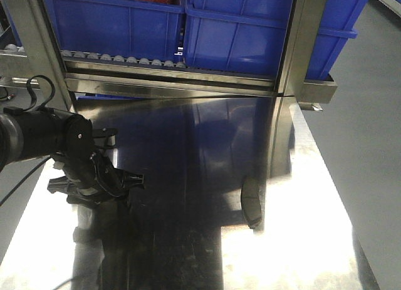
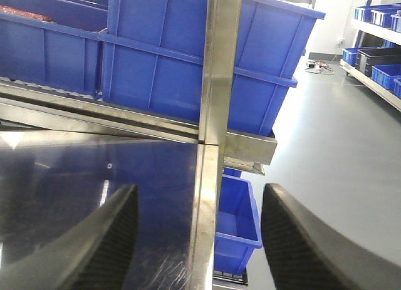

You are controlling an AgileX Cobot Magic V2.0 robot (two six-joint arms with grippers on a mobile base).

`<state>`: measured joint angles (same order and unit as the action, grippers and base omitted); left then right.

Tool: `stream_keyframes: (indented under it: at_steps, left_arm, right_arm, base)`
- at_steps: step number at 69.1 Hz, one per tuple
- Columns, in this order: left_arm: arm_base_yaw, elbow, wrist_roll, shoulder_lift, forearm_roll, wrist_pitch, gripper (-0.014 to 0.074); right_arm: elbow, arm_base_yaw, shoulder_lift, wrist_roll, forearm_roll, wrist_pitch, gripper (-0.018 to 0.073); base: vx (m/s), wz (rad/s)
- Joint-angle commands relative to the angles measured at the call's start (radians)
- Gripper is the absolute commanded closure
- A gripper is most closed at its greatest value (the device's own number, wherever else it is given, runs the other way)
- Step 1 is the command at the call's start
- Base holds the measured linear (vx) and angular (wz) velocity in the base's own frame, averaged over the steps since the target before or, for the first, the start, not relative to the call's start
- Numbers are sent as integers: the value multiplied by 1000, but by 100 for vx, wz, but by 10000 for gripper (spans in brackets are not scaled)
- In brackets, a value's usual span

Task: Move and align brake pads A on conveyor
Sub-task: 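Lower the left gripper onto the nearer brake pad and grasp it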

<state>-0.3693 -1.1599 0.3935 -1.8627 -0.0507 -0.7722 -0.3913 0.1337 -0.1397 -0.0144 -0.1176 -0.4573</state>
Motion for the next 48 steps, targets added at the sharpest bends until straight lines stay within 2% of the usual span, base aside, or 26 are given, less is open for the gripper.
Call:
stream_keyframes:
  at_steps: [1, 22, 37, 43, 48]
  left_arm:
    - [-5, -26, 19, 35, -12, 33, 211]
    - [-5, -26, 16, 35, 4, 16, 605]
    - [-10, -19, 15, 61, 84, -6, 603]
    - [-31, 20, 20, 112, 150, 47, 603]
    - [-47, 67, 56, 172, 184, 109, 603]
  right_arm:
    - [-25, 0, -12, -1, -7, 75, 144]
    - [-25, 0, -12, -1, -7, 75, 144]
    - [-25, 0, -12, -1, -7, 75, 144]
    - [-25, 0, -12, -1, -7, 75, 144]
    - [-25, 0, -12, -1, -7, 75, 144]
  base:
    - [0, 0]
    - [0, 0]
    - [0, 0]
    - [0, 0]
    - [0, 0]
